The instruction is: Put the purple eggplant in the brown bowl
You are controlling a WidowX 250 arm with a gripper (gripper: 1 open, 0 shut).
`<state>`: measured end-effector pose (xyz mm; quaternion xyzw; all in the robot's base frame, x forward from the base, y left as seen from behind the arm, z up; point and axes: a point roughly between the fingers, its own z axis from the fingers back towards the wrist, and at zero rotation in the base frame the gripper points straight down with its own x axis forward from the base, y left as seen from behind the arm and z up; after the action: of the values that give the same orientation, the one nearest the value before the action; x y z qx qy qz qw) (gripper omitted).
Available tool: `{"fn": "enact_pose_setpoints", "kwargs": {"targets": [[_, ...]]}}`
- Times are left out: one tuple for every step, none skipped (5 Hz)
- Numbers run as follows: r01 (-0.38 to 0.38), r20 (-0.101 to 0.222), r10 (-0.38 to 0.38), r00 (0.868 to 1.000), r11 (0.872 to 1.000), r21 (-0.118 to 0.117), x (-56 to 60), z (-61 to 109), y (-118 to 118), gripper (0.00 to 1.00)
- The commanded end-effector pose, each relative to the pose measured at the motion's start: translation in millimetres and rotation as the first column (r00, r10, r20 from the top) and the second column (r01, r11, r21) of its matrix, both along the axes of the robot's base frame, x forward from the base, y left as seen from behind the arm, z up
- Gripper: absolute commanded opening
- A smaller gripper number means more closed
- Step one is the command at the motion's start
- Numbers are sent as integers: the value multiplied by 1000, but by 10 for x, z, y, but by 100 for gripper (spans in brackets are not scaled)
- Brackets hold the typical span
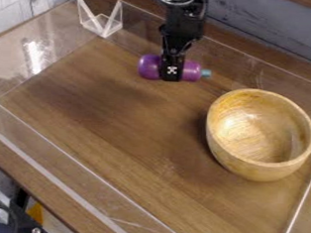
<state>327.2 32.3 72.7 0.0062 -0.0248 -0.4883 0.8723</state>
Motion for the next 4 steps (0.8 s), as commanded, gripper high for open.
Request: {"fn": "enact_pose_setpoints", "kwargs": {"targets": [[51, 89, -52, 995, 999, 17, -23, 342, -167, 0], [118, 101, -120, 988, 993, 19, -92, 412, -387, 0], [170, 106, -171, 980, 985, 15, -178, 453, -571, 0], [217, 116, -217, 969, 976, 7, -261, 457, -770, 0]]}}
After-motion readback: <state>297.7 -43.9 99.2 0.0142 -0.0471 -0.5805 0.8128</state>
